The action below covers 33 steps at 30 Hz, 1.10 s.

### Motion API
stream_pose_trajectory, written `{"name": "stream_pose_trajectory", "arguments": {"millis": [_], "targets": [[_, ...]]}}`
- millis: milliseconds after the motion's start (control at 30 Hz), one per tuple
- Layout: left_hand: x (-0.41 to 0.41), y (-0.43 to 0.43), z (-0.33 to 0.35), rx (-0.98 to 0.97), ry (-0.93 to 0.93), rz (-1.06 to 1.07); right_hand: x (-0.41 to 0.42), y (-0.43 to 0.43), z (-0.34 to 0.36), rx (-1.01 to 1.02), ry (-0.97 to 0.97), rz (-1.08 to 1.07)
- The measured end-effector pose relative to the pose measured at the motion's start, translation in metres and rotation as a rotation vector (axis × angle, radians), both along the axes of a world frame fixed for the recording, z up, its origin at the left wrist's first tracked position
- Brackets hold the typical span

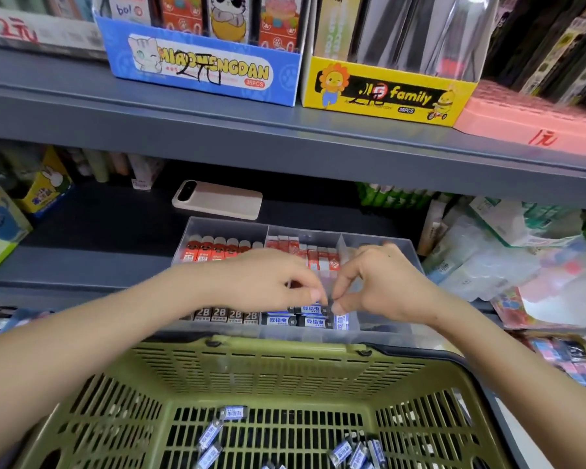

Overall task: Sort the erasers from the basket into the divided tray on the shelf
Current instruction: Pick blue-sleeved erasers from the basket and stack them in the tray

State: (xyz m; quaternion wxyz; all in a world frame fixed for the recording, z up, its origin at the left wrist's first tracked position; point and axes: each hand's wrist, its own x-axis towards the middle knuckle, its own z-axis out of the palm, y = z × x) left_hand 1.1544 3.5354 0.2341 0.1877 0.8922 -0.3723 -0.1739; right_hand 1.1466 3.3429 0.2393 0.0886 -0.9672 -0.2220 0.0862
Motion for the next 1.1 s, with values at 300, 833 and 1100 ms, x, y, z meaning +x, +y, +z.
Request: {"name": "stream_pose_trajectory", "arguments": {"millis": [300,833,1100], "targets": [[0.006,-0.026,-0.002,0.324,-0.12,-0.228,0.004,-0.012,0.001,0.076,-0.111,0.048],[0.0,-0.04,0.006,0.661,0.024,-0.292,0.009,-0.008,-0.009,-0.049,-0.095,0.1],[-0.002,-0.035,0.006,0.677,-0.042,-0.3,0.003,0.001,-0.013,-0.282,-0.141,0.245]]}}
